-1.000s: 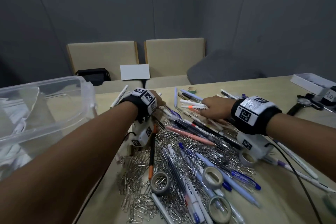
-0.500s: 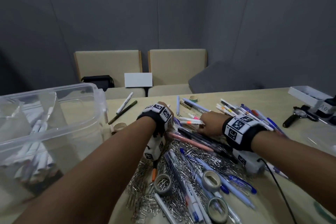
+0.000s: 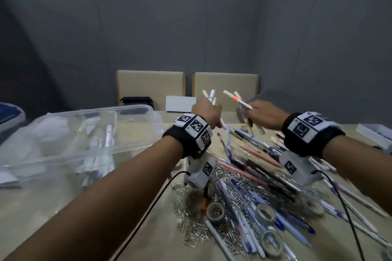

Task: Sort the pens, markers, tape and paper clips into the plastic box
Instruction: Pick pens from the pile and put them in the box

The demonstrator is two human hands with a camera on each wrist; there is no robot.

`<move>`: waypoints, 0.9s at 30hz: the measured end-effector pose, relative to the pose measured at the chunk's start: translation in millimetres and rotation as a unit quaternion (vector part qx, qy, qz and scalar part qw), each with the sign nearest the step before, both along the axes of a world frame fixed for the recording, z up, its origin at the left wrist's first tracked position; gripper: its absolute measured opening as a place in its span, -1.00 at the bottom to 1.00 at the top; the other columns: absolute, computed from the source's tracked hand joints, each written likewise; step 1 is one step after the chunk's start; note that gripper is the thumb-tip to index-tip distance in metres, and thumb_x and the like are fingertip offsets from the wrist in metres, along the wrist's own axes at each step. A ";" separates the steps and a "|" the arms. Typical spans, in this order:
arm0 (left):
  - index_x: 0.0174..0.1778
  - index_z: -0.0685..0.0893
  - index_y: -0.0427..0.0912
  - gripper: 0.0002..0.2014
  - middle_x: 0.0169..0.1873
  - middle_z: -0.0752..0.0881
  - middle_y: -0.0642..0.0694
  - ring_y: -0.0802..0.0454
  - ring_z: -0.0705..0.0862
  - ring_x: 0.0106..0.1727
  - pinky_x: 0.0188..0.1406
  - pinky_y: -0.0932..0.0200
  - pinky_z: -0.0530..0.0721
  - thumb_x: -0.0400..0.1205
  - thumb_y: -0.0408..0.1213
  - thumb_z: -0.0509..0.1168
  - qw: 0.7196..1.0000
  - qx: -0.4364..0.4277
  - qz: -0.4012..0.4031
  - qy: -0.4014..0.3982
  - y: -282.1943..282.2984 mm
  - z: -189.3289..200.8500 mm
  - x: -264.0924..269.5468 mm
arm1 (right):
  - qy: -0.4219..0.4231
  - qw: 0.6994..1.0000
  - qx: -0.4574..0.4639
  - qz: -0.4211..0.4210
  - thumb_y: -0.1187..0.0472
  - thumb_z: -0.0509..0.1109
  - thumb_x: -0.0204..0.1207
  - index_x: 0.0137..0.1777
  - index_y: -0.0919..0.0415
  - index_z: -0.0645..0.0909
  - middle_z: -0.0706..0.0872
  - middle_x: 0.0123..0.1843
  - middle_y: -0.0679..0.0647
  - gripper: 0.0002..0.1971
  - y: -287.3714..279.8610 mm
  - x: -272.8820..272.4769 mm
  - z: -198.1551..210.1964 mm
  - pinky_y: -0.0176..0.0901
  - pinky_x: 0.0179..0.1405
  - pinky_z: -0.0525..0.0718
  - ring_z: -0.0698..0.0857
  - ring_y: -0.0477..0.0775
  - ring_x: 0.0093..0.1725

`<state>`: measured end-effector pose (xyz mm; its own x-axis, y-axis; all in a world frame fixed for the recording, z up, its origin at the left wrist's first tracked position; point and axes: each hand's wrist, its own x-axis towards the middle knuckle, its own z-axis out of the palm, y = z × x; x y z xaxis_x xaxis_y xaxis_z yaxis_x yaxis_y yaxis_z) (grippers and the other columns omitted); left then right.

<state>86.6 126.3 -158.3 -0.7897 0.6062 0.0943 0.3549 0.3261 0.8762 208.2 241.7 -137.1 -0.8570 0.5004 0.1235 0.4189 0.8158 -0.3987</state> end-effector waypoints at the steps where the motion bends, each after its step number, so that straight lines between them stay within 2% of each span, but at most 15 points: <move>1: -0.13 0.57 -0.32 -0.78 -0.26 0.80 -0.36 -0.06 0.53 -0.65 -0.67 0.31 0.40 0.64 -0.21 0.15 1.000 0.019 -0.011 -0.015 -13.5 11.9 5.3 | 0.028 0.999 -0.031 0.005 0.13 0.17 0.71 -0.34 0.19 0.51 0.59 -0.36 0.12 -0.64 -12.2 -6.0 11.9 -0.16 -0.39 0.42 0.51 0.05 -0.39; 4: -0.25 0.53 -0.32 -0.76 -0.68 0.66 -0.13 0.12 0.35 -0.86 -0.79 0.48 0.23 0.67 -0.28 0.10 0.997 0.035 -0.049 -0.048 -66.2 45.3 13.3 | 0.069 0.991 -0.110 0.030 0.10 0.22 0.69 -0.38 0.16 0.45 0.47 -0.52 0.06 -0.63 -53.5 -29.6 40.4 -0.28 -0.65 0.26 0.35 -0.02 -0.59; 6: -0.32 0.50 -0.26 -0.73 -0.78 0.57 -0.03 0.14 0.31 -0.85 -0.79 0.48 0.20 0.69 -0.29 0.08 0.996 0.018 -0.067 -0.054 -106.3 64.7 5.7 | 0.062 0.985 -0.144 0.070 0.13 0.19 0.70 -0.38 0.17 0.45 0.50 -0.67 -0.01 -0.62 -86.1 -46.5 52.6 -0.31 -0.68 0.23 0.37 -0.02 -0.68; 8: -0.33 0.46 -0.19 -0.73 -0.78 0.51 0.00 0.17 0.26 -0.84 -0.78 0.49 0.14 0.70 -0.27 0.05 0.996 -0.011 -0.052 -0.066 -149.7 78.4 -12.5 | 0.070 0.974 -0.181 0.113 0.21 0.17 0.71 -0.34 0.23 0.47 0.58 -0.67 0.02 -0.65 -119.9 -64.7 61.1 -0.35 -0.73 0.26 0.43 -0.04 -0.74; 10: -0.34 0.48 -0.20 -0.74 -0.71 0.51 -0.06 0.14 0.27 -0.80 -0.75 0.49 0.14 0.68 -0.27 0.09 0.997 -0.061 0.012 -0.050 -193.5 84.8 -38.2 | 0.083 0.958 -0.238 0.136 0.24 0.16 0.71 -0.16 0.34 0.49 0.70 -0.39 0.30 -0.76 -152.2 -82.6 64.0 -0.36 -0.70 0.44 0.58 -0.08 -0.69; 11: -0.33 0.53 -0.23 -0.75 -0.66 0.53 -0.11 0.10 0.30 -0.77 -0.73 0.46 0.17 0.65 -0.28 0.12 0.994 -0.088 0.045 -0.039 -214.1 85.5 -50.2 | 0.076 0.946 -0.278 0.148 0.22 0.14 0.73 -0.08 0.36 0.46 0.67 -0.28 0.41 -0.78 -168.0 -91.7 63.2 -0.29 -0.62 0.57 0.68 -0.03 -0.60; 12: -0.32 0.57 -0.25 -0.77 -0.62 0.55 -0.13 0.07 0.34 -0.73 -0.72 0.43 0.21 0.63 -0.28 0.15 0.991 -0.109 0.071 -0.035 -232.2 84.0 -62.2 | 0.066 0.933 -0.317 0.155 0.22 0.11 0.74 -0.05 0.37 0.41 0.63 -0.25 0.44 -0.79 -183.6 -100.6 60.9 -0.21 -0.58 0.65 0.75 0.05 -0.51; 14: -0.32 0.58 -0.24 -0.78 -0.60 0.59 -0.11 0.06 0.40 -0.72 -0.71 0.41 0.27 0.63 -0.28 0.19 0.983 -0.142 0.103 -0.045 -258.1 77.3 -77.8 | 0.032 0.932 -0.330 0.148 0.27 0.08 0.72 -0.09 0.36 0.40 0.60 -0.28 0.36 -0.80 -213.9 -116.3 56.2 -0.21 -0.63 0.65 0.76 0.14 -0.46; 17: -0.14 0.56 -0.35 -0.84 -0.44 0.68 -0.22 0.03 0.53 -0.71 -0.70 0.39 0.40 0.68 -0.32 0.20 0.976 -0.160 0.093 -0.111 -272.4 65.0 -90.5 | -0.016 0.953 -0.263 0.149 0.31 0.17 0.67 -0.26 0.27 0.45 0.63 -0.32 0.22 -0.76 -246.9 -137.5 46.9 -0.32 -0.69 0.59 0.70 0.00 -0.62; 18: 0.00 0.54 -0.42 -0.84 -0.32 0.70 -0.31 -0.04 0.62 -0.63 -0.68 0.33 0.51 0.69 -0.35 0.20 0.975 -0.145 0.087 -0.143 -274.4 61.6 -92.8 | -0.027 0.957 -0.244 0.157 0.31 0.21 0.65 -0.29 0.22 0.46 0.63 -0.31 0.18 -0.76 -255.1 -142.9 44.1 -0.32 -0.67 0.61 0.69 -0.03 -0.64; 20: 0.29 0.42 -0.52 -0.69 0.04 0.63 -0.51 -0.28 0.72 -0.31 -0.52 0.02 0.75 0.69 -0.41 0.19 0.971 -0.117 0.095 -0.183 -273.7 58.2 -91.8 | -0.041 0.963 -0.213 0.162 0.30 0.28 0.61 -0.31 0.16 0.46 0.62 -0.28 0.13 -0.76 -263.0 -149.0 38.3 -0.29 -0.60 0.66 0.72 0.00 -0.51; 21: 0.38 0.35 -0.52 -0.63 0.21 0.55 -0.57 -0.42 0.71 -0.13 -0.35 -0.17 0.78 0.69 -0.43 0.17 0.968 -0.107 0.097 -0.203 -272.7 58.1 -90.4 | -0.049 0.966 -0.196 0.161 0.29 0.31 0.60 -0.31 0.14 0.46 0.62 -0.27 0.11 -0.76 -265.6 -149.3 36.4 -0.26 -0.57 0.68 0.71 0.03 -0.44; 23: 0.51 0.19 -0.54 -0.51 0.33 0.47 -0.64 -0.57 0.65 0.14 -0.05 -0.28 0.71 0.71 -0.39 0.13 0.963 -0.112 0.097 -0.226 -270.7 58.3 -89.9 | -0.063 0.972 -0.167 0.156 0.27 0.34 0.59 -0.30 0.16 0.47 0.62 -0.26 0.10 -0.78 -269.8 -152.2 33.6 -0.23 -0.53 0.71 0.69 0.04 -0.36; 25: 0.55 0.14 -0.53 -0.48 0.29 0.52 -0.64 -0.56 0.66 0.16 0.05 -0.27 0.68 0.73 -0.37 0.10 0.964 -0.126 0.094 -0.215 -270.4 61.1 -89.2 | -0.080 0.975 -0.137 0.156 0.20 0.35 0.56 -0.12 0.26 0.55 0.72 -0.14 0.17 -0.87 -275.9 -152.9 32.4 -0.16 -0.34 0.78 0.75 0.12 -0.23; 27: 0.48 0.26 -0.59 -0.52 0.17 0.61 -0.61 -0.50 0.74 0.03 -0.01 -0.25 0.73 0.72 -0.36 0.12 0.965 -0.155 0.095 -0.189 -269.6 65.4 -87.4 | -0.105 0.980 -0.082 0.149 0.13 0.34 0.53 0.17 0.31 0.58 0.76 0.08 0.25 -0.69 -278.9 -154.4 31.7 0.05 0.09 0.75 0.77 0.24 0.05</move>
<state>-0.8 -143.3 -92.9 -0.8320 0.4000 -0.3846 -0.0624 0.6213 0.7811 53.9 -37.3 -105.4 -0.9661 0.2220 -0.1317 0.2580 0.8465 -0.4658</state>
